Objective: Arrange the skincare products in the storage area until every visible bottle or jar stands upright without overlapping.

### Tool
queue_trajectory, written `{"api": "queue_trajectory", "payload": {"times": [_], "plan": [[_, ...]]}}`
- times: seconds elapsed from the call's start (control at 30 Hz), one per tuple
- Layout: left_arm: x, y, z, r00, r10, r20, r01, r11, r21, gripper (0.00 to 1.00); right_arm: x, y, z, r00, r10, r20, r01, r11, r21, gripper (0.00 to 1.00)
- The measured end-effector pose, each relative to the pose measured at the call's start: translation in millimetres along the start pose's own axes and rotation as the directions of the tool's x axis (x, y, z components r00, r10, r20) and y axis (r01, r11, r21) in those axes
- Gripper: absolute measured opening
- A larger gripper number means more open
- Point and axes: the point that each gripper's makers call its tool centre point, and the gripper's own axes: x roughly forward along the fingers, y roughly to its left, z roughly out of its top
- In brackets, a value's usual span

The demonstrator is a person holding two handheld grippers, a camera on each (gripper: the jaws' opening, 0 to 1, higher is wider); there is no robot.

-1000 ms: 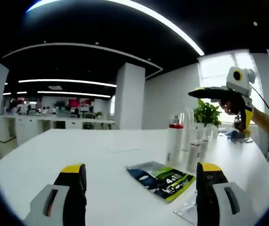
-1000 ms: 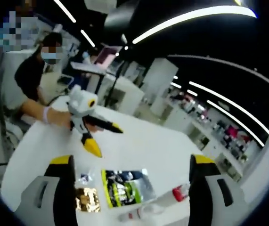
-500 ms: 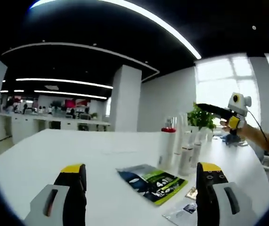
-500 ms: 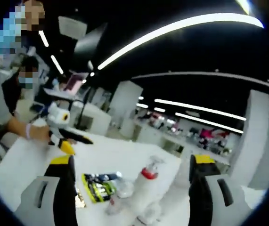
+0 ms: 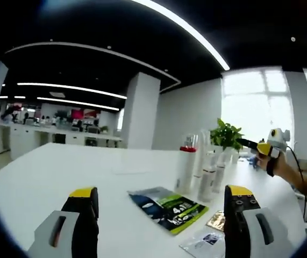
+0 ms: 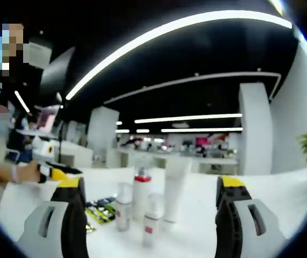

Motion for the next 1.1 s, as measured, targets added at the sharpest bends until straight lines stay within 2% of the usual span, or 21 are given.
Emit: {"api": "queue_trajectory", "payload": {"times": [0.07,0.17,0.33,0.43,0.5,0.57,0.67,0.8,0.9,1.0,1.1], "plan": [[-1,-2.5,-0.7,1.0,-0.003,-0.006,0.003,1.0,0.008,0.99,-6,-1,-1.4,1.0,-0.022,0.015,0.022,1.0,0.009,1.0],[-3,-0.6,0.5,1.0,0.013,-0.005,-0.013,0.999,0.042,0.99,-13,3,-7.9,0.999,-0.032,-0.026,0.031,0.999,-0.026,1.0],[-7,5.9,4.4,0.999,0.039,-0.005,-0.039,0.997,0.067,0.99,-28,10,-6.2,0.998,-0.051,-0.022,0.05,0.997,-0.053,1.0],[-14,9.7,11.5,0.997,0.081,-0.008,-0.079,0.987,0.14,0.99,-37,13,-2.1,0.998,-0.057,-0.017,0.056,0.996,-0.065,1.0],[-20,3.9,19.1,0.997,0.08,0.01,-0.081,0.979,0.189,0.99,-44,14,-1.3,0.997,-0.067,-0.028,0.064,0.993,-0.102,1.0],[-28,-0.8,23.8,0.996,0.086,0.014,-0.087,0.98,0.181,0.99,-51,15,-10.4,0.993,-0.061,-0.098,0.046,0.988,-0.149,1.0],[-44,-10.0,25.4,0.995,0.101,0.009,-0.101,0.98,0.17,0.99,-59,15,-12.1,0.991,-0.071,-0.109,0.055,0.988,-0.147,1.0],[-67,-25.4,20.1,0.992,0.122,-0.012,-0.117,0.973,0.196,0.99,-70,24,-16.6,0.988,-0.046,-0.148,0.026,0.991,-0.134,1.0],[-88,-36.2,7.8,0.986,0.158,-0.048,-0.146,0.969,0.198,0.99,-81,29,-18.2,0.986,-0.045,-0.16,0.026,0.992,-0.12,1.0],[-104,-35.7,-2.7,0.976,0.207,-0.066,-0.193,0.967,0.169,0.99,-91,29,-23.9,0.979,-0.071,-0.192,0.046,0.99,-0.133,1.0],[-120,-23.2,-2.6,0.954,0.297,-0.037,-0.284,0.938,0.2,0.99,-103,20,-26.7,0.965,-0.144,-0.221,0.107,0.98,-0.17,0.99]]}}
